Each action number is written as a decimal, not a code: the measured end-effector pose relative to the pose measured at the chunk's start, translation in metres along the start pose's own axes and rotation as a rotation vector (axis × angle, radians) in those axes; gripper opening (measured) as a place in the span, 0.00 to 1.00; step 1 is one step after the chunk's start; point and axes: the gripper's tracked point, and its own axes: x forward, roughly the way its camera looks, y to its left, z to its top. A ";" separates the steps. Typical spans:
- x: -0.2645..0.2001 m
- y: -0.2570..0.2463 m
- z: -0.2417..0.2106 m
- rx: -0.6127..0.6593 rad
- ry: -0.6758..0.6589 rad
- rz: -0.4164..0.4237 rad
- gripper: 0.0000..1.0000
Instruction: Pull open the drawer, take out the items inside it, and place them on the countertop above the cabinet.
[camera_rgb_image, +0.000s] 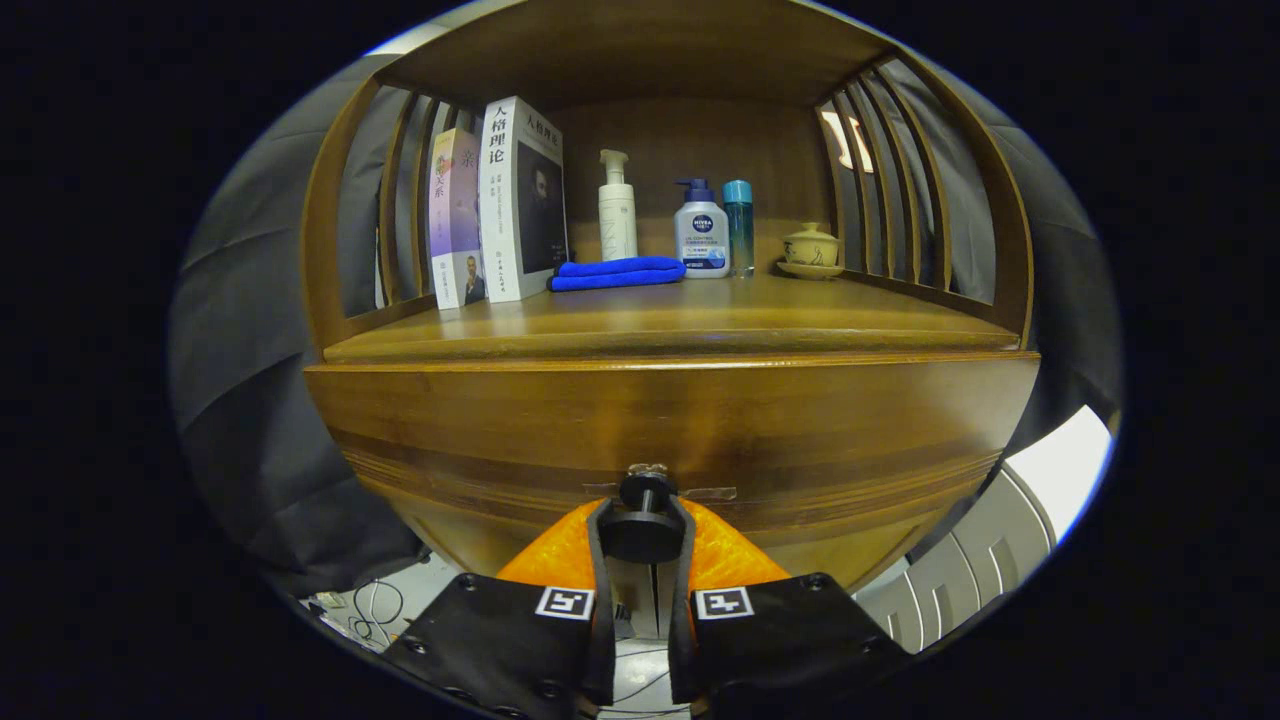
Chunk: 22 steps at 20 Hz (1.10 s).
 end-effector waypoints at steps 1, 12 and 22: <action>-0.004 0.000 -0.002 -0.004 0.006 0.004 0.23; -0.060 0.005 -0.025 -0.042 0.011 0.043 0.23; -0.102 0.007 -0.044 -0.040 0.000 0.069 0.23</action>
